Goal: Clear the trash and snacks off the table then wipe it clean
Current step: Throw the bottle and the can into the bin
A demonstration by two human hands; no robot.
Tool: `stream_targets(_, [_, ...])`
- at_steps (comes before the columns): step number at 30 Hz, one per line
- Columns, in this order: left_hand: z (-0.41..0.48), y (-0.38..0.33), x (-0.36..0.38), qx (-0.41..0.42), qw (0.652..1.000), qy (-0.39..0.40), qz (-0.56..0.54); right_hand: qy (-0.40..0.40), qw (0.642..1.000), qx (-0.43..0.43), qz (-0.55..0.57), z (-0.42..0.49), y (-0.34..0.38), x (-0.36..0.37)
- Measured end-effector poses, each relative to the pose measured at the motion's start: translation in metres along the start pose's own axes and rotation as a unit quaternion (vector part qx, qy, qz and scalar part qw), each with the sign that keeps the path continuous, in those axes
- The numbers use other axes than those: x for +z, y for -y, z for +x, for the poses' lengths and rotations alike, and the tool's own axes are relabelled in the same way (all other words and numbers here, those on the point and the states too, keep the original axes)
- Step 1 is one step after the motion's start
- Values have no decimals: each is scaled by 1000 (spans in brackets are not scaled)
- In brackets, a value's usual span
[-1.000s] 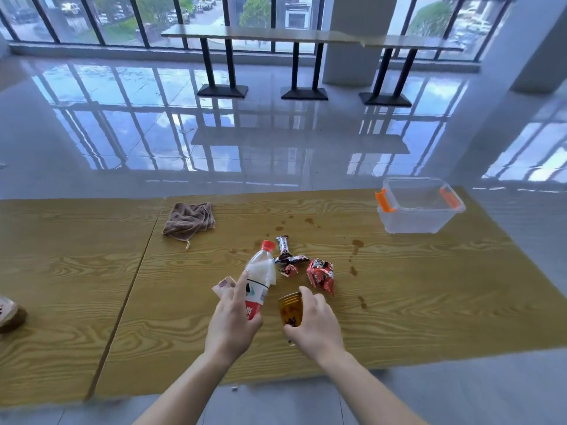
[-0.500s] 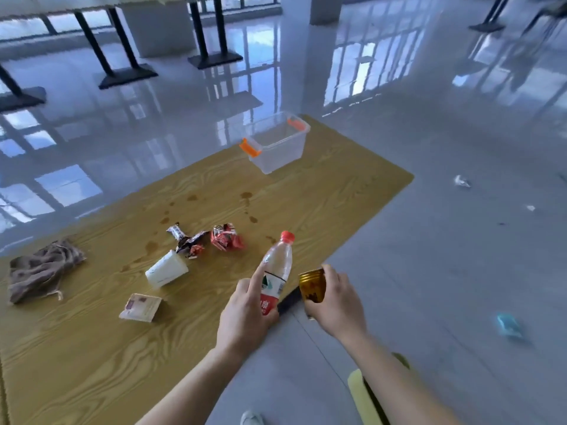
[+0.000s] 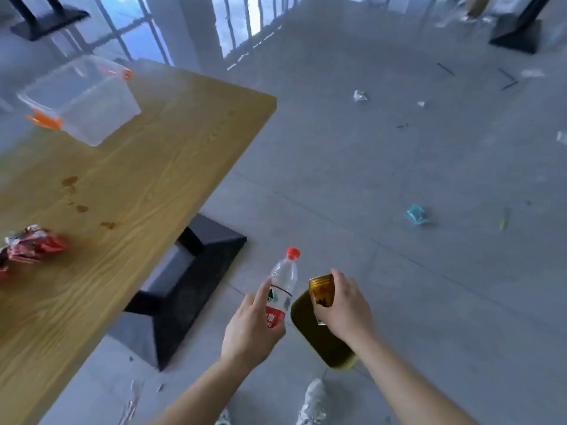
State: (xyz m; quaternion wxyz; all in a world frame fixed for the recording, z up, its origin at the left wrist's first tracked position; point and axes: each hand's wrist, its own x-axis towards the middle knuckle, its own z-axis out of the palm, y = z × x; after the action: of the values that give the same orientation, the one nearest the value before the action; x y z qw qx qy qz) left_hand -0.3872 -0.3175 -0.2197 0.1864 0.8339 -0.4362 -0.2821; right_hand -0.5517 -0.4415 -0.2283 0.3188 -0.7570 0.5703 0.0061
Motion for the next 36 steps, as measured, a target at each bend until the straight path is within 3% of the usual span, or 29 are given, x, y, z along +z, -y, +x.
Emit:
stream_targets(5, [38,9,105,-57,991,120,16,32,997,69,-10,32,-92,52])
stream_targets(9, [77,34,183,-62,981,169,68,60,992,109,-13,59,-155,115])
stream_targets(21, [168,79,351,-76,963,202,163,95,984,143,-51,124,-247,257])
stream_targets(36, [209,112,433,-91,961,198,170,91,980,171,-53,173,-296,325])
